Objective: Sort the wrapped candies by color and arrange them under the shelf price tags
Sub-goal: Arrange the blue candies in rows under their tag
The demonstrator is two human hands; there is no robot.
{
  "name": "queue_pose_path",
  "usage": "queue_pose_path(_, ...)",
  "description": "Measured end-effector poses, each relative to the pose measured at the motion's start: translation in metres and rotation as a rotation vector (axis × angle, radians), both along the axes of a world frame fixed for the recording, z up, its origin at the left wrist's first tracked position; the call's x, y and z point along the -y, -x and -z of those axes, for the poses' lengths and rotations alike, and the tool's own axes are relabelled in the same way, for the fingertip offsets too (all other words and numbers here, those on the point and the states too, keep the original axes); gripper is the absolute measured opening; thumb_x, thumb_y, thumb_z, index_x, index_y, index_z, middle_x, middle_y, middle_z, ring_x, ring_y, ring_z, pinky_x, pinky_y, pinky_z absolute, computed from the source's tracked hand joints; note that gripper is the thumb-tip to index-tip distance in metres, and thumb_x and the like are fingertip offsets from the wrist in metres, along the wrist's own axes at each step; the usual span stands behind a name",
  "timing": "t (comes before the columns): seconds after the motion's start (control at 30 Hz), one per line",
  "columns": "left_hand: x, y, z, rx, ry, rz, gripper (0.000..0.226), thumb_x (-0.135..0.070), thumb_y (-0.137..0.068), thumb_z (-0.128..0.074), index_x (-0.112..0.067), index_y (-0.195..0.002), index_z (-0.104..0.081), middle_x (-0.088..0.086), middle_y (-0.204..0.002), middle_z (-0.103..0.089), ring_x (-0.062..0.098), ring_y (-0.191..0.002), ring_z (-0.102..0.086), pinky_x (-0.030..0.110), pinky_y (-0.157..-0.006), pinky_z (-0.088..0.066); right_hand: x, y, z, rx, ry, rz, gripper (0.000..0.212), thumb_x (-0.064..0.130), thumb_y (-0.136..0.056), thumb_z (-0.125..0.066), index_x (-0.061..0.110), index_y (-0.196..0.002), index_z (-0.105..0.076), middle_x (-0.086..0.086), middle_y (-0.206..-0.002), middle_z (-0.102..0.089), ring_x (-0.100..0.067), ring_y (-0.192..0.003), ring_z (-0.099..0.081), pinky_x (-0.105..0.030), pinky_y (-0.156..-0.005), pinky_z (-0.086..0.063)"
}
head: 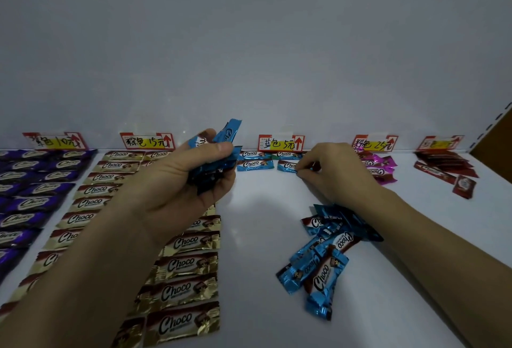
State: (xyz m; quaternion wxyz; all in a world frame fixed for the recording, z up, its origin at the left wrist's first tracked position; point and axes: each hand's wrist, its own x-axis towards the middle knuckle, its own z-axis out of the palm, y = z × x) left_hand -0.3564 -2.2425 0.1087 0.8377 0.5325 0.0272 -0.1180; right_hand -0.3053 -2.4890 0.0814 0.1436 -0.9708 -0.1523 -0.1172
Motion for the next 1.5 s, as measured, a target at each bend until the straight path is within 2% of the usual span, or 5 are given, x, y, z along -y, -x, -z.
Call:
queue_pose_path(0.7, 0.002, 0.012, -0.002, -0.012, -0.092, -0.016, 0.018, 0.003, -0.092, -0.059, -0.009, -0.105, -0.062, 0.022, -0.117, -0.068, 0.034, -0.094, -0.07, 0.03, -0.062, -0.059, -0.003, -0.003, 0.005, 0.068, 0.03, -0.037, 0.021, 0.022, -0.096, -0.063, 0.022, -0.112, -0.076, 0.002, -0.111, -0.072, -0.015, -0.094, -0.064, -0.029, -0.086, -0.054)
queue_pose_path(0.87, 0.003, 0.023, -0.007, 0.238, -0.369, 0.044, 0.053, -0.024, -0.058, -0.084, -0.026, -0.106, -0.062, 0.017, -0.113, -0.07, 0.042, -0.102, -0.07, 0.053, -0.086, -0.058, -0.018, 0.041, -0.039, -0.195, -0.706, -0.172, 0.025, 0.035, -0.098, -0.057, 0.02, -0.11, -0.073, 0.006, -0.09, -0.073, -0.011, -0.08, -0.067, -0.022, -0.065, -0.055)
queue_pose_path(1.0, 0.017, 0.031, -0.015, 0.345, -0.472, 0.057, 0.04, -0.032, -0.053, -0.089, -0.054, -0.078, -0.067, 0.01, -0.108, -0.07, 0.041, -0.106, -0.067, 0.061, -0.097, -0.051, -0.03, 0.065, -0.05, -0.371, -0.81, -0.277, 0.03, 0.027, -0.084, -0.074, 0.018, -0.112, -0.068, -0.007, -0.081, -0.074, -0.019, -0.07, -0.07, -0.03, -0.063, -0.058)
queue_pose_path(1.3, 0.02, 0.031, -0.006, 0.171, -0.3, -0.074, 0.029, 0.003, -0.09, -0.064, -0.02, -0.106, -0.063, 0.013, -0.112, -0.07, 0.041, -0.077, -0.075, 0.05, -0.071, -0.062, -0.003, 0.063, -0.058, -0.444, -0.884, -0.172, 0.023, 0.009, -0.088, -0.071, 0.012, -0.11, -0.069, -0.007, -0.087, -0.076, -0.021, -0.077, -0.076, -0.025, -0.067, -0.06)
queue_pose_path(1.5, 0.018, 0.03, -0.01, 0.163, -0.275, -0.096, 0.021, -0.004, -0.093, -0.062, -0.018, -0.108, -0.063, 0.012, -0.102, -0.075, 0.038, -0.076, -0.075, 0.045, -0.063, -0.063, 0.038, 0.038, -0.077, -0.145, -0.703, 0.005, 0.017, 0.004, -0.094, -0.064, 0.019, -0.095, -0.071, -0.005, -0.094, -0.072, -0.014, -0.073, -0.071, -0.018, -0.059, -0.054)
